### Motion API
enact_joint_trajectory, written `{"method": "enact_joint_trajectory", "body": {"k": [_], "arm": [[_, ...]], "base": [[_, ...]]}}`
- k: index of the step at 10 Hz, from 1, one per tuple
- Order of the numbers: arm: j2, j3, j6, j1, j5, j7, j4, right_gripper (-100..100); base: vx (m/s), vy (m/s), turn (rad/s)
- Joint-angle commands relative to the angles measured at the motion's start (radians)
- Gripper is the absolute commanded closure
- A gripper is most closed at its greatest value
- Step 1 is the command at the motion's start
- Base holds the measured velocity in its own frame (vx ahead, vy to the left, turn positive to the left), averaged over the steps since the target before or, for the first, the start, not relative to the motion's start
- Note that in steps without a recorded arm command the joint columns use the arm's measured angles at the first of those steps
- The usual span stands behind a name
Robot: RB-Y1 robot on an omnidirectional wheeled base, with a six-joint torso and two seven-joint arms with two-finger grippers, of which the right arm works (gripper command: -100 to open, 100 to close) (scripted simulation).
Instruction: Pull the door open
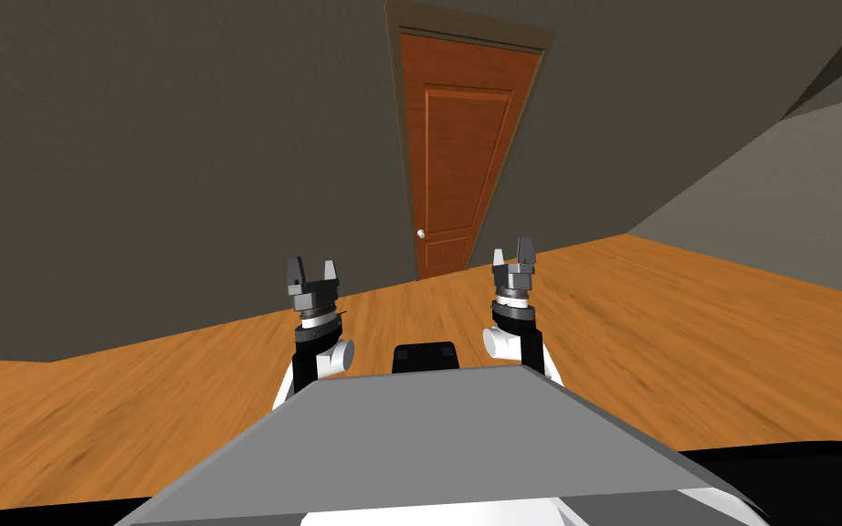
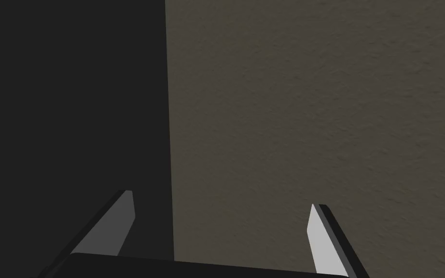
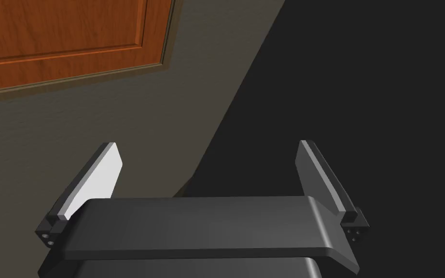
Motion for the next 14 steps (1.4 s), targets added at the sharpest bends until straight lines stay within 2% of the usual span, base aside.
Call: {"method": "enact_joint_trajectory", "body": {"k": [1, 7, 14], "arm": [[-0.008, -0.006, -0.006, -0.012, -0.012, -0.026, 0.030, -100], [-0.037, -0.032, -0.035, -0.067, -0.068, -0.147, 0.173, -100], [-0.065, -0.067, -0.075, -0.142, -0.144, -0.312, 0.361, -100]], "base": [[0.034, -0.002, 0.110], [0.088, -0.022, 0.134], [0.083, -0.029, 0.147]]}}
